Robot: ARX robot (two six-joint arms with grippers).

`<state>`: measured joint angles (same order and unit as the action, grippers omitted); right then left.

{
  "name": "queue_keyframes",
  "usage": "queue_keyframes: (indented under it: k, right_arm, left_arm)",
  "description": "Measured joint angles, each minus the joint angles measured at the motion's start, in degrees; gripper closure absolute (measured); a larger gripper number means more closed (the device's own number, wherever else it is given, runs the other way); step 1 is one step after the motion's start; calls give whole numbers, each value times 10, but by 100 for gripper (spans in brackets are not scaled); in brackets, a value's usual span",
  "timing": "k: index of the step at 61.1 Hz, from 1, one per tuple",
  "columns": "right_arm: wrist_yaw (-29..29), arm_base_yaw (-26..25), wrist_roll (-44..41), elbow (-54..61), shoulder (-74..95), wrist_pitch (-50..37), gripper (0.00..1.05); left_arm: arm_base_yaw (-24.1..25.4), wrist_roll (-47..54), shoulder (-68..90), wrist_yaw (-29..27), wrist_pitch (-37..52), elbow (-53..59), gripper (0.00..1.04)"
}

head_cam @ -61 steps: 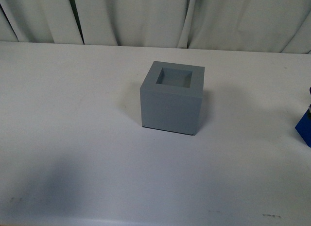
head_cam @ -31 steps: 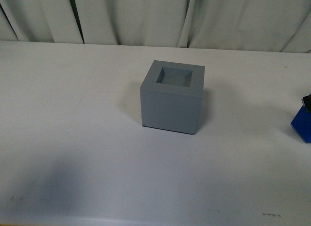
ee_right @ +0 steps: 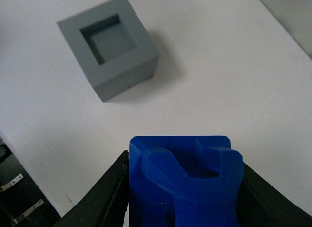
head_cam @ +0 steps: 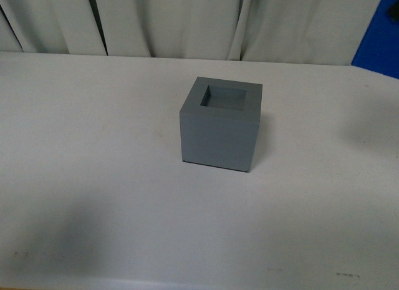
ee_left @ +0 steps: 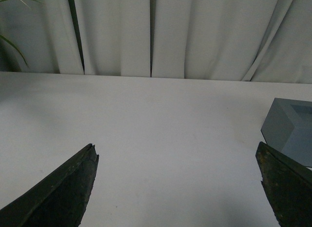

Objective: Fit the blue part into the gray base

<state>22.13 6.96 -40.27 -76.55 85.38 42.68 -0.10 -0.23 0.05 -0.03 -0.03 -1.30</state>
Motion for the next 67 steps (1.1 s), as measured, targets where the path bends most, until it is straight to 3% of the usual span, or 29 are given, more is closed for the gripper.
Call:
queue_keyframes:
  k: [43,67]
  right_arm:
    - [64,82,-32,-110,156,-25,56]
    - [53,115,-60,-148,223,-19,56]
  left_arm:
    - [0,0,0,0,0,0,6]
    - [0,0,0,0,0,0,6]
